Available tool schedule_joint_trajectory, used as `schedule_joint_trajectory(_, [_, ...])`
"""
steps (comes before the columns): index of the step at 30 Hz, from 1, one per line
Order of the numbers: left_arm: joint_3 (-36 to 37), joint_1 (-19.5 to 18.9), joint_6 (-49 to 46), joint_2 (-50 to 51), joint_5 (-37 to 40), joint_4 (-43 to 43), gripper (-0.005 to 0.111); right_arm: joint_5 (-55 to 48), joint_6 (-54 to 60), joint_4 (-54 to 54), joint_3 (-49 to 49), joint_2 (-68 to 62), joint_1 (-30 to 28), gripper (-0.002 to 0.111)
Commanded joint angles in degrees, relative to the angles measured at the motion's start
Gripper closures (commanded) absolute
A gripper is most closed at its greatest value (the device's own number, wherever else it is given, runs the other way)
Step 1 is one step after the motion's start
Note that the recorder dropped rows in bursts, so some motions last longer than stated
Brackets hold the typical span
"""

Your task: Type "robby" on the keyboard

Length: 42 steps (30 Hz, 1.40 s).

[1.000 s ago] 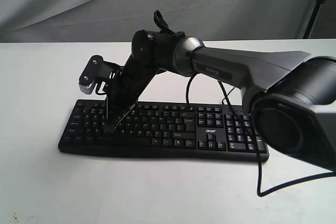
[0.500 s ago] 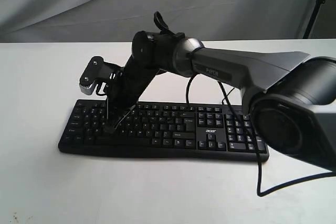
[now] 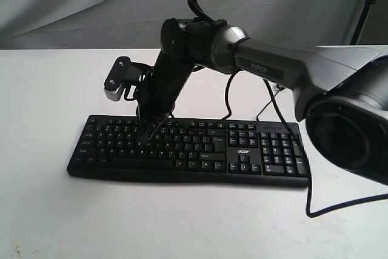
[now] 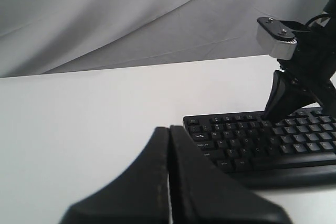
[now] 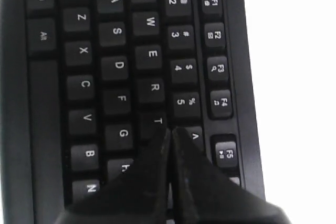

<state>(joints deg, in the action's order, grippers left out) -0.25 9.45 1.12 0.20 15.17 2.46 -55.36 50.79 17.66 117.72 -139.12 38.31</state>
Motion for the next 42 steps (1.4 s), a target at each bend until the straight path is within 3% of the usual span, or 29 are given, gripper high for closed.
schedule_joint_trajectory(1, [0.25, 0.36, 0.16, -0.2, -0.31, 0.27, 0.107, -2.3, -0.63, -0.36, -0.51, 1.19, -1.75, 0.108])
schedule_joint_trajectory(8, [0.25, 0.36, 0.16, -0.2, -0.31, 0.27, 0.107, 10.25, 1.45, -0.2, -16.51, 10.11, -3.16, 0.108])
schedule_joint_trajectory(15, [0.25, 0.36, 0.16, -0.2, -0.31, 0.27, 0.107, 13.31, 4.83, 4.09, -22.37, 10.72, -5.32, 0.108])
schedule_joint_trajectory(28, [0.25, 0.36, 0.16, -0.2, -0.31, 0.27, 0.107, 13.75, 7.54, 8.36, -22.67, 10.72, -5.32, 0.108])
schedule_joint_trajectory(42, [0.25, 0.36, 0.16, -0.2, -0.31, 0.27, 0.107, 12.53, 5.01, 5.63, -22.67, 10.72, -5.32, 0.108])
